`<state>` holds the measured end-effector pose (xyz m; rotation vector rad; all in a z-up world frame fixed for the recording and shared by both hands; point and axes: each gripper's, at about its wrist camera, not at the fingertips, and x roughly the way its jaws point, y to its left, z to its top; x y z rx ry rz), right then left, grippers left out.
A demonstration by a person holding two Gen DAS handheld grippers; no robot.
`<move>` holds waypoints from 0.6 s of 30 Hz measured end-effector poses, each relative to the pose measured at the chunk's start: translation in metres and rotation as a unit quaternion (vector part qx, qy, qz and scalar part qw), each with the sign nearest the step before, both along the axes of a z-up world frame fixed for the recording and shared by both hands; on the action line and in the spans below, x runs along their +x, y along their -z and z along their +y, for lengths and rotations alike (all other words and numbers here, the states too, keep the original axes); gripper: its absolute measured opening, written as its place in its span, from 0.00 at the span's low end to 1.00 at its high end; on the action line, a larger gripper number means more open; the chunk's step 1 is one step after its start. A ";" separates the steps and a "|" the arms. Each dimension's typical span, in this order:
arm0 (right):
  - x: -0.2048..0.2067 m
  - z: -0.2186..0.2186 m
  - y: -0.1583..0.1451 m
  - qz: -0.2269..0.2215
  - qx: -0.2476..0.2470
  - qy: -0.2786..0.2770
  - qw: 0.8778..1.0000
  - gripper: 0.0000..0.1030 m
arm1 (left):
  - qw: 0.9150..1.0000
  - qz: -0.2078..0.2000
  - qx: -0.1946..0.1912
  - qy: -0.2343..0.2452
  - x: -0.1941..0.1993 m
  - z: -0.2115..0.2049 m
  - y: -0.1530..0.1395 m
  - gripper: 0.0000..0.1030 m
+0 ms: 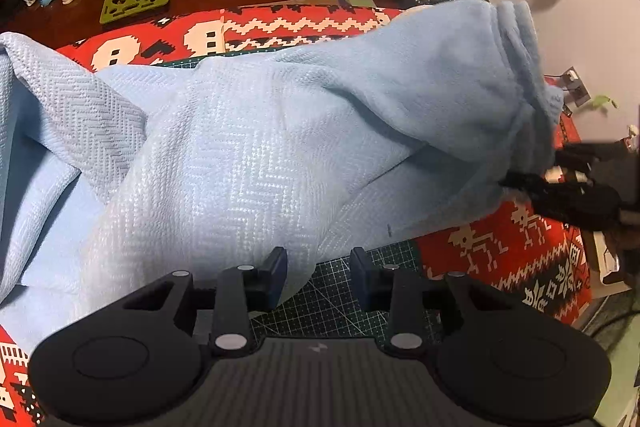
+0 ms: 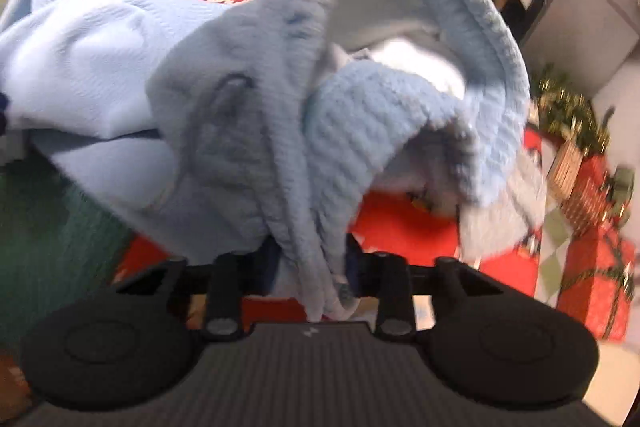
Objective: Fold clothes
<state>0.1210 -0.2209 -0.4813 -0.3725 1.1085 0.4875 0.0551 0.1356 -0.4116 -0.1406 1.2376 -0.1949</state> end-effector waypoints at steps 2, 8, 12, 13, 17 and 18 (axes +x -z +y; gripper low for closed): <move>-0.016 -0.002 -0.007 0.019 -0.012 0.006 1.000 0.24 | 1.000 -0.001 -0.002 0.005 -0.001 0.000 -0.003 0.33; -0.058 -0.032 -0.033 0.104 0.018 0.095 0.990 0.22 | 0.999 -0.001 -0.020 0.026 -0.006 -0.003 -0.010 0.33; -0.083 -0.068 -0.048 0.133 0.005 0.152 0.979 0.21 | 0.998 0.003 -0.036 0.042 -0.010 -0.009 -0.013 0.33; -0.088 -0.079 -0.050 0.137 -0.007 0.159 0.978 0.21 | 0.998 0.004 -0.040 0.046 -0.010 -0.011 -0.014 0.33; -0.101 -0.116 -0.050 0.132 -0.072 0.183 0.972 0.21 | 0.997 0.006 -0.052 0.053 -0.013 -0.017 -0.013 0.33; -0.099 -0.123 -0.045 0.131 -0.080 0.188 0.970 0.21 | 0.997 0.006 -0.054 0.054 -0.013 -0.018 -0.012 0.33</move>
